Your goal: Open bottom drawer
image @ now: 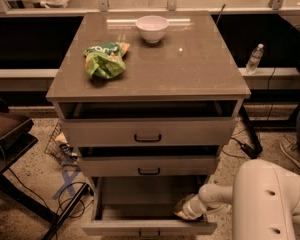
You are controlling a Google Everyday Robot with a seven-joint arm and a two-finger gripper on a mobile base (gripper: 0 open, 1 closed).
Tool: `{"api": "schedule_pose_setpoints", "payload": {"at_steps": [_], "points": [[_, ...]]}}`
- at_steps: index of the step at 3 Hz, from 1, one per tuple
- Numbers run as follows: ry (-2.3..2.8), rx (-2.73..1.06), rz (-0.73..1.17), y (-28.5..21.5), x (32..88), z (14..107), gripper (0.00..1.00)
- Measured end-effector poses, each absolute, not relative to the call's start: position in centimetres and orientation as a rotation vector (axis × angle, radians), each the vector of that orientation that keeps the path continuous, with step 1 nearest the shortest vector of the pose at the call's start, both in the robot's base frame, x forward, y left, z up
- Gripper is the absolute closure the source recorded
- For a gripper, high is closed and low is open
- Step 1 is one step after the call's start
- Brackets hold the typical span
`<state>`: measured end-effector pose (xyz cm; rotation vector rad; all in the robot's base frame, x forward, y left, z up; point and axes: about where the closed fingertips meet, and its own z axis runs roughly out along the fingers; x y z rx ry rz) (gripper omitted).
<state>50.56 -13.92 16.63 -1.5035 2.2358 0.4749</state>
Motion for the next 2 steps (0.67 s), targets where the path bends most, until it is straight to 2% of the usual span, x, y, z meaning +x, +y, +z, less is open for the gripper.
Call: {"api": "schedule_pose_setpoints", "payload": {"at_steps": [1,2], "points": [[2.279,-1.449,0.521,-14.58,46.31,15.55,1.0],[2.279,-1.449,0.523,-14.54,46.36,15.52,0.97]]}}
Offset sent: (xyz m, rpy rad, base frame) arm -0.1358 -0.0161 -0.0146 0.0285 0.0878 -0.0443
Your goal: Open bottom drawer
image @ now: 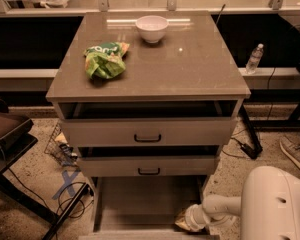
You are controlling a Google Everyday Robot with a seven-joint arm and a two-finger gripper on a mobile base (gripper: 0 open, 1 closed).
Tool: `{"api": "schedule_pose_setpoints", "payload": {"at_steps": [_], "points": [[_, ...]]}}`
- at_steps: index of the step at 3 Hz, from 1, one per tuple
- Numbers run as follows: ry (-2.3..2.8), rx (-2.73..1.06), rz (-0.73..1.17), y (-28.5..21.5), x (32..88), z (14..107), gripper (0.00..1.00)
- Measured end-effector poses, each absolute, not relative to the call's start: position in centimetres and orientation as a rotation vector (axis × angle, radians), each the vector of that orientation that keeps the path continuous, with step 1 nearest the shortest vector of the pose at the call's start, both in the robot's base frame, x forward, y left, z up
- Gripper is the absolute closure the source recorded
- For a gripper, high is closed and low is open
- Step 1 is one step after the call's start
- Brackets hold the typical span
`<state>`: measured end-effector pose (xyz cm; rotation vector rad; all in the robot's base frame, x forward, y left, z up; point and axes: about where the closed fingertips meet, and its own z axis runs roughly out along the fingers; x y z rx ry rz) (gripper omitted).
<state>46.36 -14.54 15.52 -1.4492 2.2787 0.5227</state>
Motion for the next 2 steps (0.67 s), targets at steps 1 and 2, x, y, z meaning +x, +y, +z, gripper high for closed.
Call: {"api": "schedule_pose_setpoints", "payload": {"at_steps": [1,2], "points": [[2.279,-1.45,0.526,-14.44,46.24,15.44,0.75],[2.279,-1.451,0.53,-14.28,46.12,15.34,0.51]]}}
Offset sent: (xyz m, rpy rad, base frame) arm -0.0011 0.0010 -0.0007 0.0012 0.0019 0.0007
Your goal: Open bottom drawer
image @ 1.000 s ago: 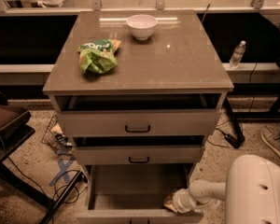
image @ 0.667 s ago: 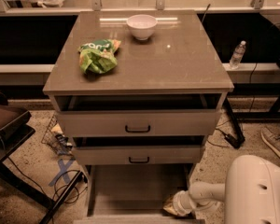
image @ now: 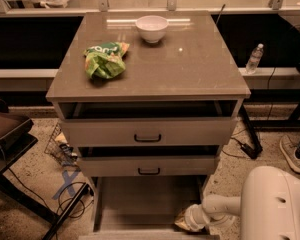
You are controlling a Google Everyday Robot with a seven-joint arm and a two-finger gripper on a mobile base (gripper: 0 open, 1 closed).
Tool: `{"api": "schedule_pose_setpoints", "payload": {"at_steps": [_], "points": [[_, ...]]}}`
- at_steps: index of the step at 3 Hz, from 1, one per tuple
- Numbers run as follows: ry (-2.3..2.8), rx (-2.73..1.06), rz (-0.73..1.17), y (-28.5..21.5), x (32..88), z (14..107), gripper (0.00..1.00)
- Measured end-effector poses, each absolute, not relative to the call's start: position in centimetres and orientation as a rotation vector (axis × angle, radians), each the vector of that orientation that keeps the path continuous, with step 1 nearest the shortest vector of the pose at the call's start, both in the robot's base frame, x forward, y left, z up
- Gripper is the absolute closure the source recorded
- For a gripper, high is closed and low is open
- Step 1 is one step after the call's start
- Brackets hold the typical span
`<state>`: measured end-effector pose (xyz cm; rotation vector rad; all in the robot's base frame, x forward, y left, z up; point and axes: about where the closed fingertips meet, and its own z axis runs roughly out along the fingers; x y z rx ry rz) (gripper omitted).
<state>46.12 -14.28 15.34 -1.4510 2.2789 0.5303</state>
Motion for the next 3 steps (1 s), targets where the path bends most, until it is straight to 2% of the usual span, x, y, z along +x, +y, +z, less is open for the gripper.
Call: {"api": "schedule_pose_setpoints", "payload": {"at_steps": [1,2,3], "points": [[2.279,-1.453,0.536,-14.07,45.95,15.21,0.2],[2.279,-1.454,0.541,-13.91,45.81,15.1,0.0],[2.279,-1.454,0.541,-13.9,45.81,15.1,0.0]]}}
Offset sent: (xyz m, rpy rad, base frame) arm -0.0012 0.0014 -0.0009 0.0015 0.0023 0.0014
